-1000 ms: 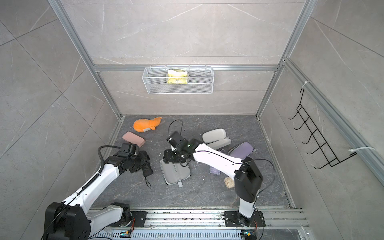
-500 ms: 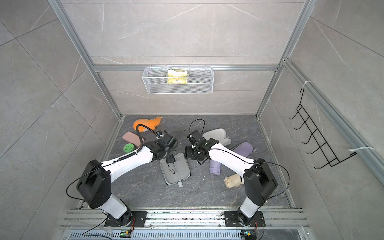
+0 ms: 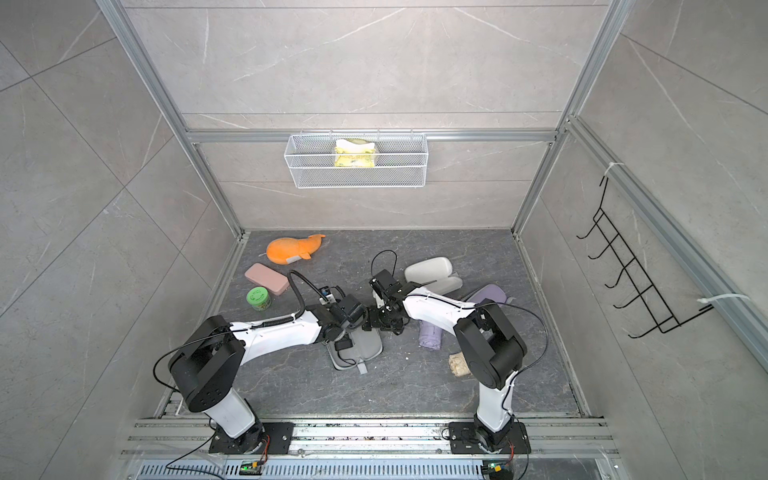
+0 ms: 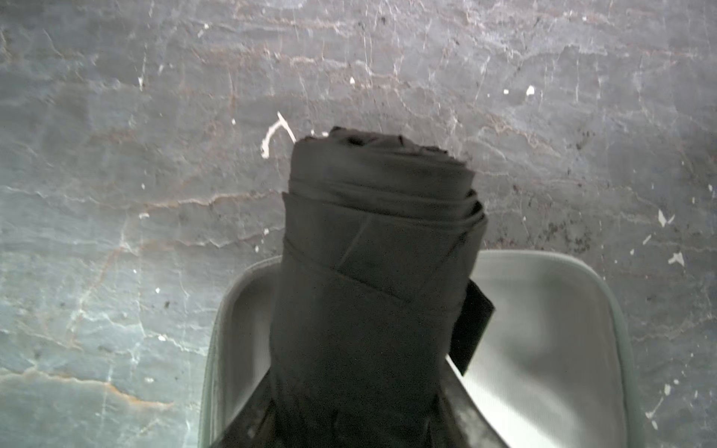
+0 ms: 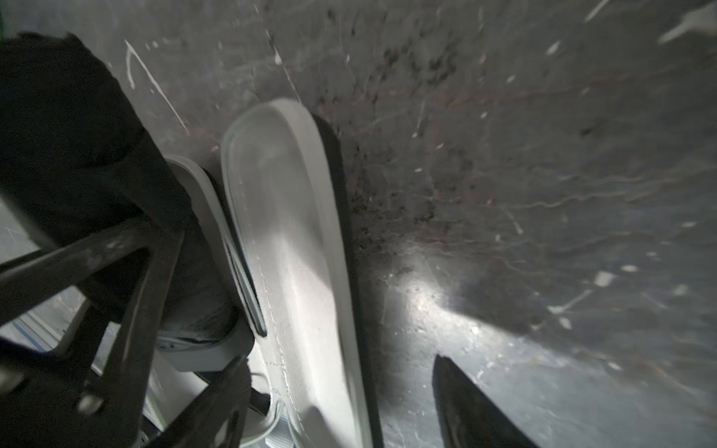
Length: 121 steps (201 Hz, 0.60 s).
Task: Put umbrellas into zippered umbrella sleeves
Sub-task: Place the umbrella in the umbrella sleeve.
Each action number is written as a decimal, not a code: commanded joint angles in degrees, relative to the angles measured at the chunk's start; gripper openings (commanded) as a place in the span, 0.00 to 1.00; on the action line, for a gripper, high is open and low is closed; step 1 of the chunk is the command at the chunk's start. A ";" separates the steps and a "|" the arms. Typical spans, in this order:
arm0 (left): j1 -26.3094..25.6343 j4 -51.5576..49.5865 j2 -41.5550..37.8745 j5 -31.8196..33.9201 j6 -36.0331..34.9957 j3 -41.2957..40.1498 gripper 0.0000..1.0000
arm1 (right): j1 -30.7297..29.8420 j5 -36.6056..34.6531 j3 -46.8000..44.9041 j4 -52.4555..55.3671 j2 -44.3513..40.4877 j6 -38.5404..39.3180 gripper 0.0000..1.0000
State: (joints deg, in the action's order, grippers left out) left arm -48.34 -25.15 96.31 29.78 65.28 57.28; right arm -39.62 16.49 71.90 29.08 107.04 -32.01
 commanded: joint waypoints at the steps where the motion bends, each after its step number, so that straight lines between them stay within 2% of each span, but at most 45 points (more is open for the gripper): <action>1: -0.35 1.42 -1.58 1.40 3.83 -0.68 0.00 | -0.02 3.63 0.17 -2.58 1.05 1.40 0.72; 46: -2.54 1.34 -2.45 -0.96 7.06 -3.37 0.00 | -0.33 5.23 -6.56 -13.04 0.53 -6.75 0.52; 88: -4.30 0.19 -2.76 -2.53 9.82 -4.18 0.00 | -2.76 -0.76 -12.60 -20.32 -2.13 -13.90 0.30; 94: -4.52 -0.33 -2.71 -4.34 10.05 -4.18 0.00 | -2.98 -1.79 -13.55 -21.42 -2.47 -14.99 0.27; 121: -6.42 -2.70 -2.52 -5.29 11.47 -4.10 0.00 | -4.01 -5.87 -18.03 -27.54 -3.84 -21.20 0.16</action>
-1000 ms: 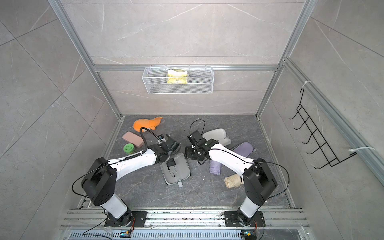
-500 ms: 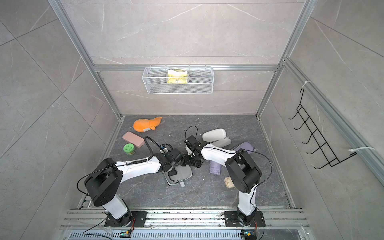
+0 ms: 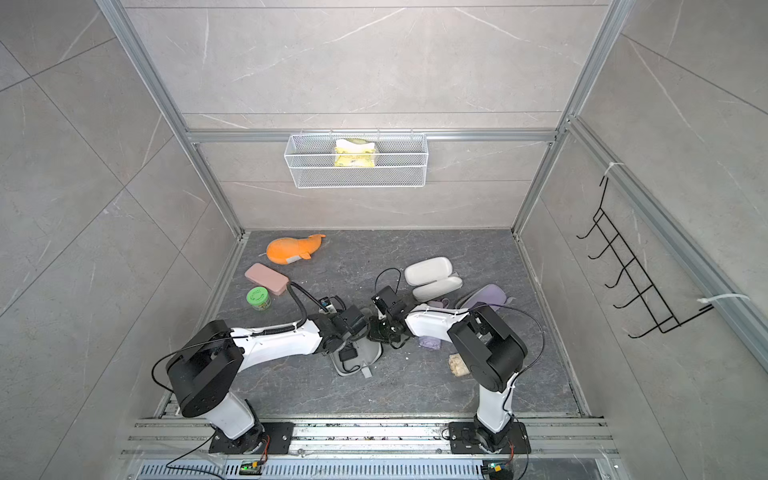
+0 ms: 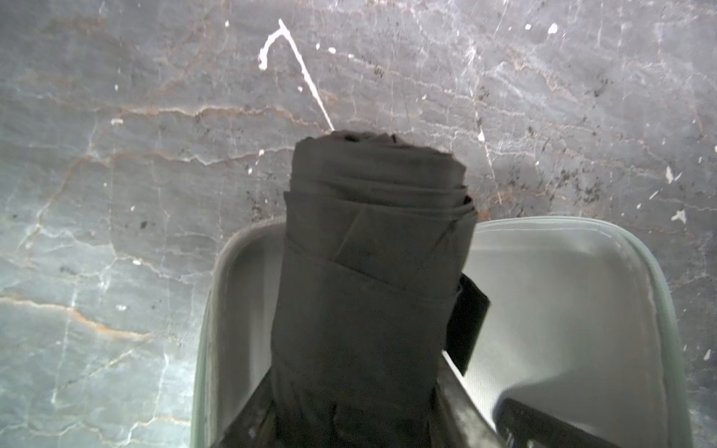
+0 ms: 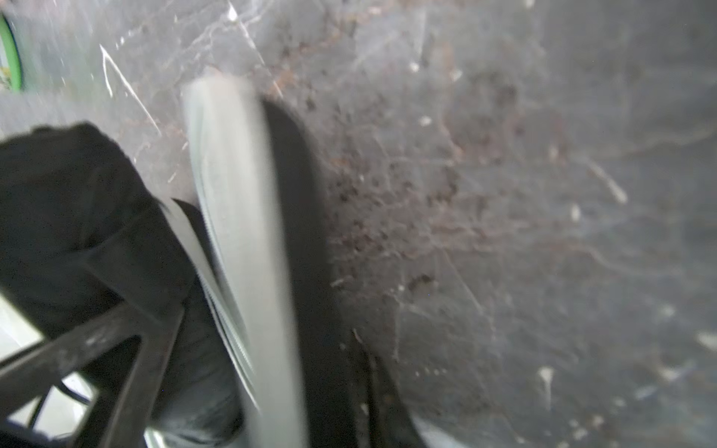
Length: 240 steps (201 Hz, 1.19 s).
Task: Put umbrellas into zippered umbrella sleeves
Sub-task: Place the umbrella in the umbrella sleeve.
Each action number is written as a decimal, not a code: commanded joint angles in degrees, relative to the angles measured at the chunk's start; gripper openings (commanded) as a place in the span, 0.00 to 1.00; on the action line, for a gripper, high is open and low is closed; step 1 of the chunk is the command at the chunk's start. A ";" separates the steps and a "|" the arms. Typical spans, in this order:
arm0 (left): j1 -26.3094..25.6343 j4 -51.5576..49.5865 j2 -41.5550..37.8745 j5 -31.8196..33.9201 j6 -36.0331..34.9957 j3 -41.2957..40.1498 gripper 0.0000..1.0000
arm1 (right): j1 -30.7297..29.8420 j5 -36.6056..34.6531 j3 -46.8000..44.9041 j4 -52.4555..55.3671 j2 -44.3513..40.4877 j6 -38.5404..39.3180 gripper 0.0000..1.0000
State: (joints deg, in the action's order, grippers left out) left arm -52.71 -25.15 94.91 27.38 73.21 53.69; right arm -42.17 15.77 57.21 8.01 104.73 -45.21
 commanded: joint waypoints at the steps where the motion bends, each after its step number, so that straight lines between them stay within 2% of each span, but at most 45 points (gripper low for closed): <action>1: -2.09 -2.75 -1.09 -2.91 3.57 -0.52 0.00 | -1.48 -5.36 -3.47 -6.71 -1.58 -8.20 0.16; 47: -4.92 -3.76 0.80 -4.86 6.46 -1.30 0.00 | -2.99 -11.34 -5.27 -9.43 -3.55 -14.97 0.08; 101: -5.93 -5.34 1.45 -10.68 4.32 -1.65 0.00 | -3.97 -13.55 -4.59 -8.61 -3.18 -15.37 0.04; 135: -5.87 -5.15 1.45 -12.39 2.62 -1.53 0.16 | -4.54 -13.18 -3.77 -7.87 -2.56 -14.25 0.05; 165: -4.66 -6.19 -1.26 -12.68 0.56 -1.22 0.38 | -4.76 -12.29 -3.24 -6.84 -2.16 -13.50 0.08; 192: -1.79 -5.56 -6.47 -14.96 -3.84 -1.67 0.53 | -4.94 -12.02 -2.72 -5.29 -2.25 -10.28 0.18; 222: 2.06 -5.35 -13.11 -17.89 -10.24 -1.57 0.63 | -4.94 -11.04 -2.45 -4.02 -2.42 -7.21 0.31; 240: 5.09 -4.03 -17.08 -21.36 -11.54 -3.99 0.64 | -4.94 -10.23 -2.17 -3.79 -2.34 -5.94 0.37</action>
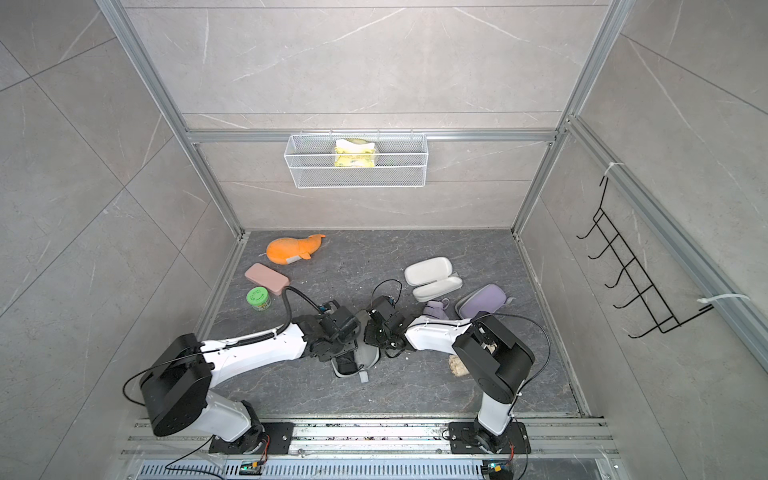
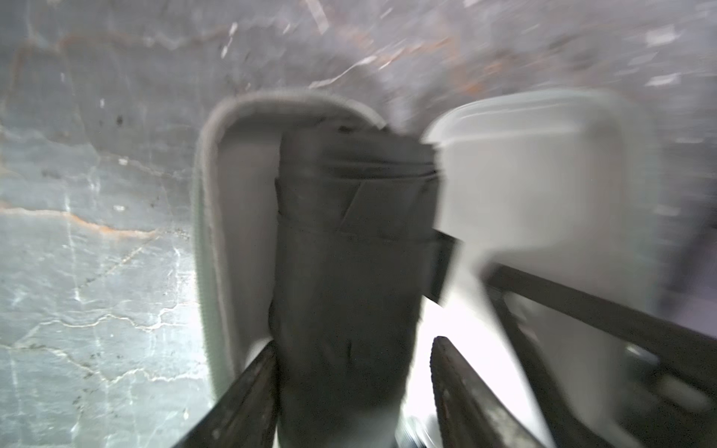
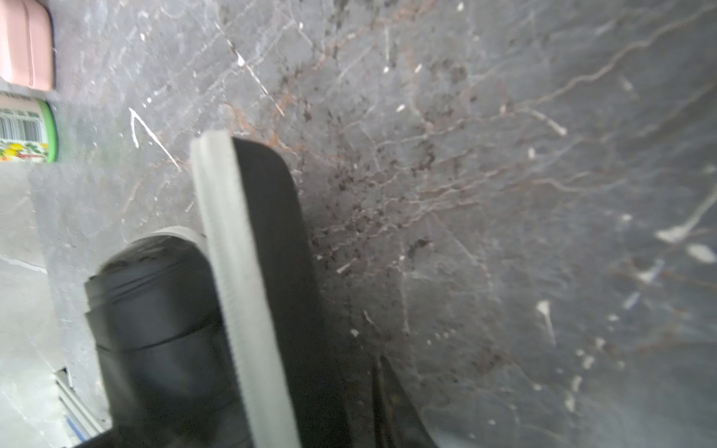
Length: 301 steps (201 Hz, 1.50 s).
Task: Put umbrellas into zippered umbrella sleeves
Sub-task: Place the umbrella in the umbrella sleeve, then close the umbrella sleeve at the center of the board.
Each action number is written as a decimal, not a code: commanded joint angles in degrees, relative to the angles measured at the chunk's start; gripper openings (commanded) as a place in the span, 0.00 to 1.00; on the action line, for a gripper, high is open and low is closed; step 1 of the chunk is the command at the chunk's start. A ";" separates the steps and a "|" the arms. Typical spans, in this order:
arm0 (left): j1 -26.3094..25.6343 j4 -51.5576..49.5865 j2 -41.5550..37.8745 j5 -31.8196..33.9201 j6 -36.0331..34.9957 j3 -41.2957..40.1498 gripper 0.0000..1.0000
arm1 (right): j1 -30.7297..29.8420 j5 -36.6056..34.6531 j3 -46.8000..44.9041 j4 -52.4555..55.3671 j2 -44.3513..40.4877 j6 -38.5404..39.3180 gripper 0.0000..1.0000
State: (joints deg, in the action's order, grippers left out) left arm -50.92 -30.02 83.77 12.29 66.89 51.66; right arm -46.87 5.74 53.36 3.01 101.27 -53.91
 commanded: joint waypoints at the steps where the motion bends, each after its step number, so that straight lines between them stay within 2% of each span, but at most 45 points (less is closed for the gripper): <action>1: 3.46 0.93 -6.14 -6.52 -5.25 -2.07 0.64 | -0.24 -0.16 1.71 1.21 1.07 2.80 0.37; 22: 7.60 0.86 -10.58 -8.85 -5.55 -6.08 0.65 | -0.24 1.35 2.09 1.04 0.50 4.87 0.50; 41: 11.06 3.88 -14.22 -11.33 -4.81 -11.64 0.70 | -0.15 2.80 2.09 0.60 -0.96 7.93 0.61; 61: 13.63 10.25 -15.81 -14.65 -3.12 -17.49 0.73 | -0.23 6.99 4.20 1.42 -0.38 11.51 0.67; 102: 14.92 25.99 -12.98 -19.79 -0.33 -24.37 0.66 | -2.17 13.39 6.53 1.54 -0.23 16.68 0.69; 138: 15.30 30.55 -11.34 -20.12 1.17 -27.25 0.55 | -7.18 13.34 10.60 8.75 -0.99 24.21 0.70; 159: 16.06 32.38 -11.96 -20.51 2.03 -29.08 0.48 | -8.31 14.35 10.60 8.22 0.19 24.03 0.69; 200: 19.23 34.56 -14.69 -22.67 2.19 -31.99 0.29 | -8.67 17.39 10.05 2.20 4.87 19.54 0.69; 228: 22.28 35.30 -18.01 -24.18 2.14 -34.51 0.29 | -8.61 17.88 8.77 0.22 4.76 18.58 0.68; 301: 23.05 35.47 -21.35 -25.41 0.78 -35.57 0.34 | -8.66 20.55 9.42 3.79 -0.55 20.97 0.74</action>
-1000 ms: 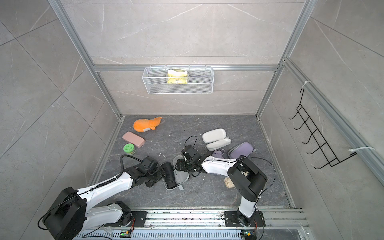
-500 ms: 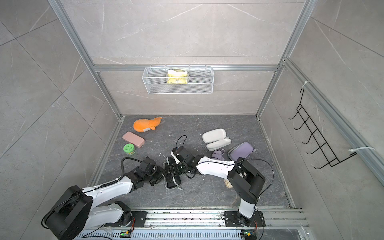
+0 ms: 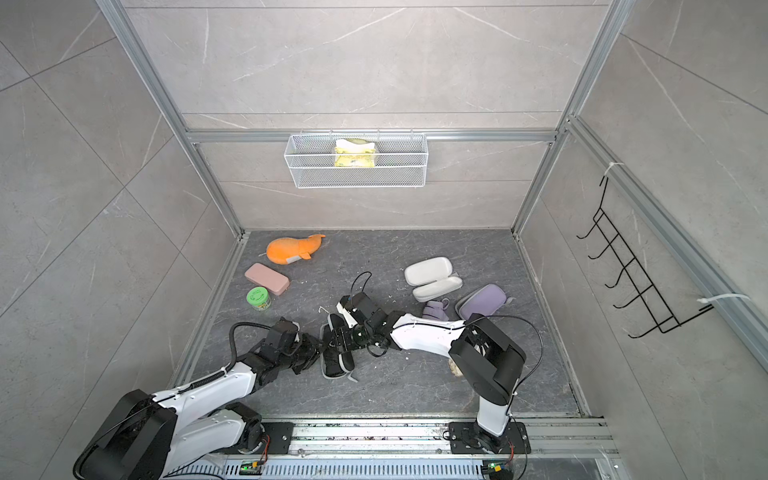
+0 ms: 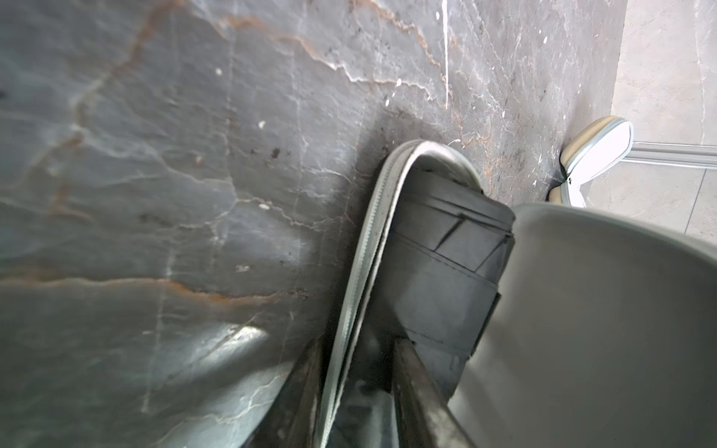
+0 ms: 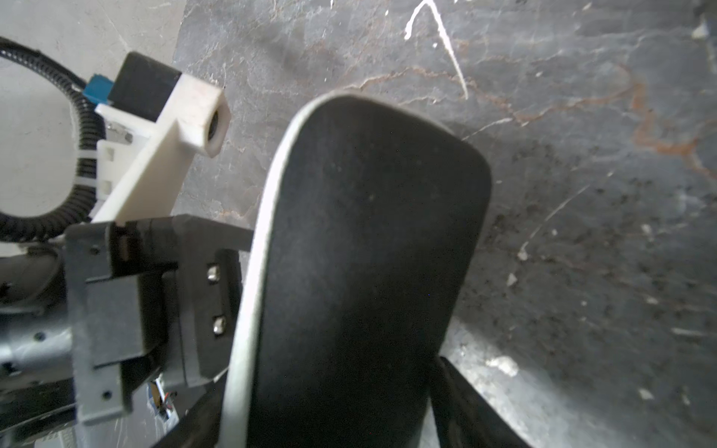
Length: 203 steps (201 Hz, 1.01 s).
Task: Put umbrellas into zippered umbrella sleeves
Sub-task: Close the umbrella sleeve at the center of the board.
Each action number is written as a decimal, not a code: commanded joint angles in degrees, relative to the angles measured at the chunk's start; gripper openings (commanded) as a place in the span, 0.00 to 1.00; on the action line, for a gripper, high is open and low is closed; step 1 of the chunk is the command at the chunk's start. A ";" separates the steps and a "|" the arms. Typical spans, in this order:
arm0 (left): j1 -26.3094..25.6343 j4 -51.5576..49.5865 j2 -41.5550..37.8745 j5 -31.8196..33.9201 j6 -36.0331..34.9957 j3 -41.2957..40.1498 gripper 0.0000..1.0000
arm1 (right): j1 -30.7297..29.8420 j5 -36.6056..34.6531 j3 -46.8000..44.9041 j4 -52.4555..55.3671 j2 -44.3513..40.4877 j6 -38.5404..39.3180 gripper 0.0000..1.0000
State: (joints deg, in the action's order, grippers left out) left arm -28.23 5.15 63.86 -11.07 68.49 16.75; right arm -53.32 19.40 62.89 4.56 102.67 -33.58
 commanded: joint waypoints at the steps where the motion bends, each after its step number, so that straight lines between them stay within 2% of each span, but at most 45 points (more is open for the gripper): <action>1: 0.41 0.30 -1.49 -2.04 -0.81 -0.71 0.34 | -2.17 6.93 -0.17 2.22 -1.99 0.59 0.74; 52: 2.60 -2.16 -5.66 -2.73 -0.96 -1.99 0.44 | -1.99 10.71 -2.19 -1.77 -3.35 -3.24 0.78; 127: 3.34 -2.18 -6.96 -3.66 -0.48 -3.39 0.41 | -1.85 15.85 -5.63 -9.25 -5.99 -11.08 0.80; 164: 3.57 -3.21 -6.94 -3.81 -0.74 -2.92 0.41 | -1.92 16.78 -6.58 -16.97 -1.45 -15.88 0.80; 172: 4.28 -6.41 -8.06 -3.31 -1.96 -1.72 0.44 | -1.94 16.48 -6.43 -18.24 -0.26 -16.55 0.80; 188: 7.11 -13.84 -11.06 -2.09 -3.33 0.85 0.59 | -1.90 16.36 -6.04 -19.50 1.73 -17.34 0.79; 203: 10.68 -16.75 -13.51 -3.04 -3.60 1.44 0.69 | -1.93 16.24 -5.59 -19.01 2.87 -17.13 0.79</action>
State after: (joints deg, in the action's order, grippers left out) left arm -21.67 -3.88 54.30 -12.40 66.74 14.98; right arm -54.74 35.38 57.25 -11.46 102.32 -48.66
